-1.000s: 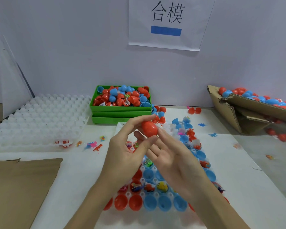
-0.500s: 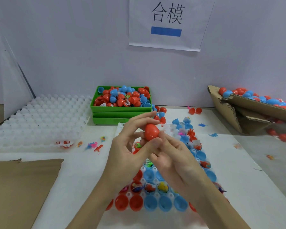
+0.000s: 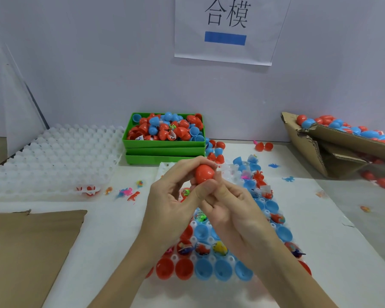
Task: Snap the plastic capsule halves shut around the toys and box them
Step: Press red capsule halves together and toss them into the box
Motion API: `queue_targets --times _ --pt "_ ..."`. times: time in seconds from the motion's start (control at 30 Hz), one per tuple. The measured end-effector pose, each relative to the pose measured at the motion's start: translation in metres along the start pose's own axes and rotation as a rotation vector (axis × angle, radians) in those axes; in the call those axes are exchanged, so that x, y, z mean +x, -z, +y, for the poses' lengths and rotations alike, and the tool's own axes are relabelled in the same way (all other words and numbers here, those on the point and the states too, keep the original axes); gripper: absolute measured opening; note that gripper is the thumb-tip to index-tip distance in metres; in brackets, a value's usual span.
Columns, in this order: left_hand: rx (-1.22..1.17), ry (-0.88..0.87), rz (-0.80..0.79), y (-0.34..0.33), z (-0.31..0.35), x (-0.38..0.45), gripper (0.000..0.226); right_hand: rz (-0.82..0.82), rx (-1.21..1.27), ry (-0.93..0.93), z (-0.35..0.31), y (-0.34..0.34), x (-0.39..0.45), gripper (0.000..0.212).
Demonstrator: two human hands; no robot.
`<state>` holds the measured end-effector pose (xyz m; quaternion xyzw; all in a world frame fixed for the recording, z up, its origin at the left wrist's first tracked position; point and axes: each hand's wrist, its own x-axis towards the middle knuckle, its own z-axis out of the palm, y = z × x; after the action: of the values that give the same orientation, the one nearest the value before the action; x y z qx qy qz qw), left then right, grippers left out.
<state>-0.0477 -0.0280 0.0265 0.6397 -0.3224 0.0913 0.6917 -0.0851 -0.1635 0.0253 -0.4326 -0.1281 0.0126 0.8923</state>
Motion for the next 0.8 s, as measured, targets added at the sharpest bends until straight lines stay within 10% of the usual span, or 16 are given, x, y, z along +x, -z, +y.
queue_targets --times 0.33,0.5,0.8 --pt "-0.060 0.154 0.047 0.001 -0.005 0.004 0.022 0.295 -1.499 0.667 0.007 0.019 0.003 0.051" --pt "-0.344 0.419 0.102 0.005 -0.009 0.005 0.024 0.286 -1.504 0.661 0.008 0.019 0.003 0.059" --pt "-0.421 0.398 0.071 0.005 -0.011 0.007 0.025 0.209 -1.472 0.648 0.009 0.016 0.001 0.050"
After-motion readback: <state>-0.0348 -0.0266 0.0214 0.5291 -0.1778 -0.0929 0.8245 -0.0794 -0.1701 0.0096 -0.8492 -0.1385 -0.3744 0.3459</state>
